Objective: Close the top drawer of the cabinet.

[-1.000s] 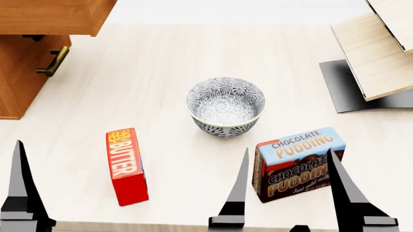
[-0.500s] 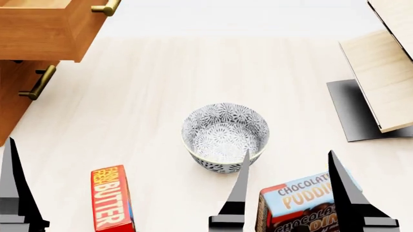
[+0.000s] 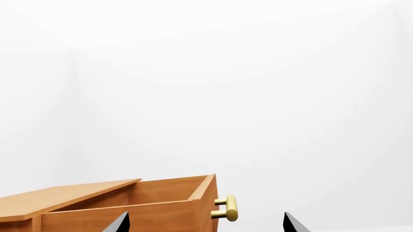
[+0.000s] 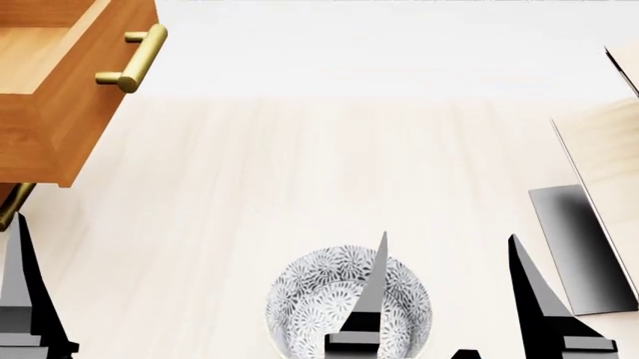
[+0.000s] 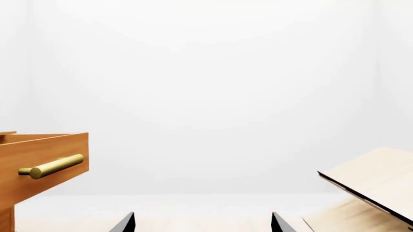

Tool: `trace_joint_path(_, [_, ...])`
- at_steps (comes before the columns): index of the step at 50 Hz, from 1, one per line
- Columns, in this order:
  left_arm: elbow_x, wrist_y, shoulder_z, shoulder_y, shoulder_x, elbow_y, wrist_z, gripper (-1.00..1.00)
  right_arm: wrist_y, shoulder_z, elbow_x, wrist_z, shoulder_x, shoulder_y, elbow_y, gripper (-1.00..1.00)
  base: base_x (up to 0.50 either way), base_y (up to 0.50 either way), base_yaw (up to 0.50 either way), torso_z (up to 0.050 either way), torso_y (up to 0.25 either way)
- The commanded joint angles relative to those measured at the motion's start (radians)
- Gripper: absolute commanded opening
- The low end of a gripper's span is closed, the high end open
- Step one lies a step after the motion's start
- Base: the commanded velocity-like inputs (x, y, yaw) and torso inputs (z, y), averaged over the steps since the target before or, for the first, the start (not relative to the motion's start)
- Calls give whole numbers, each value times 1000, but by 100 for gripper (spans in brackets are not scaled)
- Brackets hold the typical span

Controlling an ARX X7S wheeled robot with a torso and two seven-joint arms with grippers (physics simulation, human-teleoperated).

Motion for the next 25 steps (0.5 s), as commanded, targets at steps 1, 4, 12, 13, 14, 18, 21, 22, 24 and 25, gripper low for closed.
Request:
trace_joint_path(1, [-8, 3, 3, 1, -9, -2, -10, 100, -3, -3, 10, 10, 8, 0, 3, 100, 500, 4, 0, 0, 0])
trace_joint_path(4, [-12, 2, 2, 1, -11, 0, -12, 100, -3, -4, 12, 12, 9, 0, 5, 100, 500, 7, 0, 0, 0])
trace_joint_path(12, [-26, -5, 0, -1, -13, 6, -17, 100, -18, -30, -4, 14, 20, -1, 16, 100, 435, 4, 0, 0, 1])
trace_joint_path(13, [-27, -1, 0, 0, -14, 3, -18, 100, -12, -31, -5, 18, 20, 0, 13, 100, 0, 0, 0, 0, 0])
trace_joint_path(14, [-28, -1, -1, 1, -15, 2, -19, 100, -10, -33, -5, 18, 21, 1, 13, 100, 0, 0, 0, 0, 0])
trace_joint_path(18, [-31, -1, -1, 0, -18, 2, -22, 100, -15, -35, -4, 20, 24, 0, 14, 100, 0, 0, 0, 0, 0])
trace_joint_path(21, [-32, -1, 0, 1, -20, 2, -24, 100, -18, -36, -4, 22, 25, -1, 15, 100, 0, 0, 0, 0, 0])
trace_joint_path(22, [-34, 3, -1, 2, -21, 0, -25, 100, -16, -36, -3, 23, 26, 0, 14, 100, 0, 0, 0, 0, 0])
trace_joint_path(24, [-41, 7, -3, 3, -21, 1, -25, 100, -11, -36, 0, 25, 26, 2, 8, 100, 0, 0, 0, 0, 0])
trace_joint_path(25, [-40, 7, -1, 3, -23, 0, -25, 100, -12, -37, 1, 24, 28, 2, 7, 100, 0, 0, 0, 0, 0])
